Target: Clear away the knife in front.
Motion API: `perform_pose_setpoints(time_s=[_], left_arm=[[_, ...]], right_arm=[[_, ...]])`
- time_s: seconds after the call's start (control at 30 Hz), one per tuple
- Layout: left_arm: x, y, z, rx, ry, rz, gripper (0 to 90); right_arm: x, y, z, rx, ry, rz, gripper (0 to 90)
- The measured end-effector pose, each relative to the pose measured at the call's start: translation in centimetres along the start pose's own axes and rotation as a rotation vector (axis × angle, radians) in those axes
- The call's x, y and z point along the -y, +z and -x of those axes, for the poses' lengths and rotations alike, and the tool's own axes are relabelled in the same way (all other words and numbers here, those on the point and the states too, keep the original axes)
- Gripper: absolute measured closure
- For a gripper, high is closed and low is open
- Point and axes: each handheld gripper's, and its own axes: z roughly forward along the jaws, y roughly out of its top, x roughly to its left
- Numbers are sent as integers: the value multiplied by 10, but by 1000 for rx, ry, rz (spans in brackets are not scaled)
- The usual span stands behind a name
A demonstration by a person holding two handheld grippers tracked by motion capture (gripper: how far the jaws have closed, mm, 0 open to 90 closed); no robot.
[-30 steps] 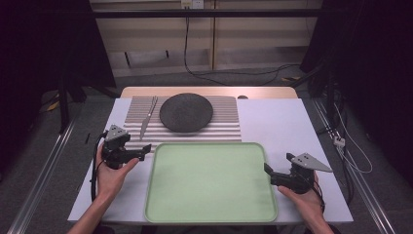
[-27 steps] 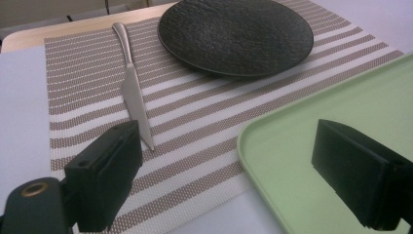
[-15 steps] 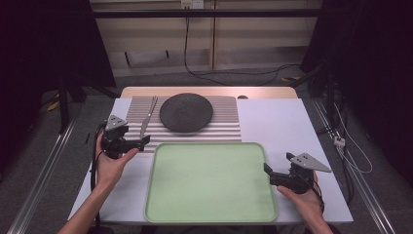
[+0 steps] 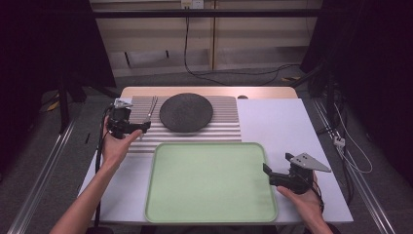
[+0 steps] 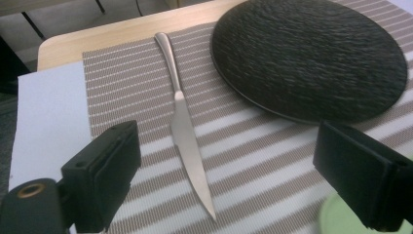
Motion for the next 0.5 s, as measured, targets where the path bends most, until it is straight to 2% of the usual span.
perform_pose_setpoints(time_s=[0.23,0.33,0.43,0.47,0.5], left_arm=[[-16,17,-6,-4,-2,-25,101],[-23,29,-9,-22,-9,-34,143],[-26,35,-12,-24,-6,-51,172],[-27,42,-15,-25,-19,-67,177],[-27,42,-15,-25,-19,-67,177]], right_arm=[[0,1,0,0,1,-3,73],[0,1,0,-5,-1,-5,73],[0,1,1,-10,0,-3,73],[0,1,1,-12,3,-2,73],[0,1,1,-12,3,-2,73]])
